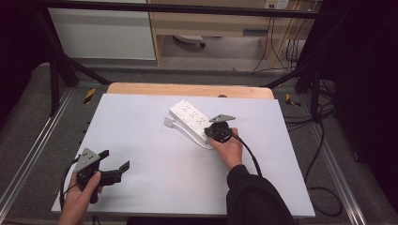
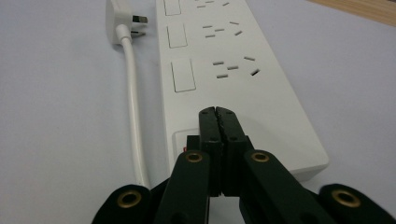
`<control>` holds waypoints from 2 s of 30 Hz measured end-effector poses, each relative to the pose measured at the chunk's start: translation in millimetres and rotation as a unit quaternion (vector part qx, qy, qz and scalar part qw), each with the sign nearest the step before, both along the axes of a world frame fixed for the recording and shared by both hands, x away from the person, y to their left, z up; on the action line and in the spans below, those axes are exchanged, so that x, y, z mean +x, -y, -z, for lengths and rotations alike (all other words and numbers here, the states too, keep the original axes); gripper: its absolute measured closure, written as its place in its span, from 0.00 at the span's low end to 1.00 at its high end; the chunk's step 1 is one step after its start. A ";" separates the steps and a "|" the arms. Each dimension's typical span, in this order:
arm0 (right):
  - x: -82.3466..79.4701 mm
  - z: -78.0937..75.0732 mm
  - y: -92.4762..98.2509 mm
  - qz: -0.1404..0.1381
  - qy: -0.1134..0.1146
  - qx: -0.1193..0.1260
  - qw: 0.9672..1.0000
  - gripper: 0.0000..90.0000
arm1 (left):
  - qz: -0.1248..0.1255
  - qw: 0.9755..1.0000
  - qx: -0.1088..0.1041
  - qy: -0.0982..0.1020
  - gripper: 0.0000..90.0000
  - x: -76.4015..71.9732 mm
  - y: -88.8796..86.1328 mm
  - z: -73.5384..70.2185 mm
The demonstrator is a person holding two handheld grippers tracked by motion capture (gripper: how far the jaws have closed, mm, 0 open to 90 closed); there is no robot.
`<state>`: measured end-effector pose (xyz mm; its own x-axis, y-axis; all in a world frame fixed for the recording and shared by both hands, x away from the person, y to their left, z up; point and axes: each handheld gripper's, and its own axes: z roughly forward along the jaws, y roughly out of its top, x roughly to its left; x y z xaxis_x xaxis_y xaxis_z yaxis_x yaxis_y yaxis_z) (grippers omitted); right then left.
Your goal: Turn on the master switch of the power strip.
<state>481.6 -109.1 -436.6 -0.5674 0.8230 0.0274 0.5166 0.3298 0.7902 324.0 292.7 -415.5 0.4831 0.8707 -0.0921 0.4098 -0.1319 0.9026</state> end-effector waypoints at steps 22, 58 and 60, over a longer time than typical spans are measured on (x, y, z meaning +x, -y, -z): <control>-1.2 1.1 -2.2 0.004 0.005 -0.009 1.000 1.00 | 0.001 1.000 0.002 -0.002 0.07 -0.1 0.2 0.3; -1.3 1.2 -1.7 0.005 0.006 -0.004 1.000 1.00 | 0.000 1.000 0.005 -0.003 0.07 0.6 -0.4 1.1; -1.6 1.3 -2.1 0.007 0.006 -0.003 1.000 1.00 | 0.000 1.000 0.005 -0.003 0.07 0.6 -0.5 1.1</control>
<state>480.0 -107.0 -437.9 -0.5560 0.8310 0.0163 0.5124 0.3273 0.7939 324.6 293.2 -416.6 0.4830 0.8713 -0.0867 0.4151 -0.1407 0.8988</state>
